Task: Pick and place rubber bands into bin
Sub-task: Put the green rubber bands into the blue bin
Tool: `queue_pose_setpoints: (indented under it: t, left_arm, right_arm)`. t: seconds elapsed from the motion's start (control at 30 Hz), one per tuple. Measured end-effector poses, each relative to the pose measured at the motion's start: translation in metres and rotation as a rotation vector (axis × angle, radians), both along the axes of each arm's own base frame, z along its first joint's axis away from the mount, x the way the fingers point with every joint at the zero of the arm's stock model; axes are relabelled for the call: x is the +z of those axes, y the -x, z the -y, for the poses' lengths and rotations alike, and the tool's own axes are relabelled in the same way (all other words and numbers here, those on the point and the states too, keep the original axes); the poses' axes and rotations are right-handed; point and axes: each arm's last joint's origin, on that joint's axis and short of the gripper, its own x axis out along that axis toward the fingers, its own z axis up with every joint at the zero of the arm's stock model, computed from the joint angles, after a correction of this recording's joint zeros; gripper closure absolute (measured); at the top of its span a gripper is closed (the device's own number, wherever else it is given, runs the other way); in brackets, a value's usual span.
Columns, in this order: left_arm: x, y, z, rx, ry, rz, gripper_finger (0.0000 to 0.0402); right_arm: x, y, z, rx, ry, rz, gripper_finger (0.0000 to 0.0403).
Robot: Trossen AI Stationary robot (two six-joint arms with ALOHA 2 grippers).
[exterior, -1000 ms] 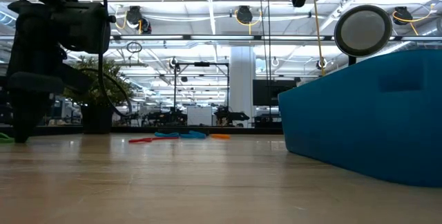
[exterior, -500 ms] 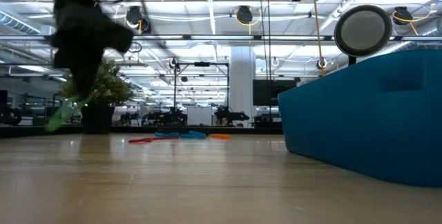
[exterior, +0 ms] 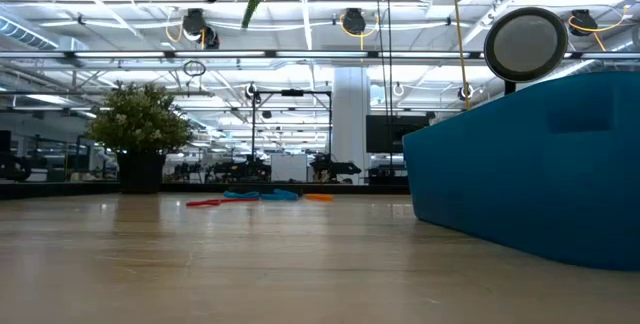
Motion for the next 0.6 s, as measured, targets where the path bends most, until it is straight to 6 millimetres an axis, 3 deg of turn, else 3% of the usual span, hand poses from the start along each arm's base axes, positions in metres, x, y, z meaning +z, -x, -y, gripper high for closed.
queue_pose_setpoints:
  t: [0.2,0.43,0.6]
  left_arm:
    - [0.021,-0.009,0.001,-0.051,-0.037,0.208,0.0389]
    - [0.024,-0.011,0.004,-0.072,-0.039,0.244,0.0396]
    - [0.025,-0.010,0.015,-0.159,0.000,0.249,0.0386]
  right_arm:
    - [-0.007,-0.015,-0.015,-0.083,0.055,-0.085,0.0237]
    - [0.012,-0.046,-0.027,-0.098,0.186,-0.221,0.0265]
    - [0.016,-0.053,-0.027,-0.104,0.205,-0.206,0.0268]
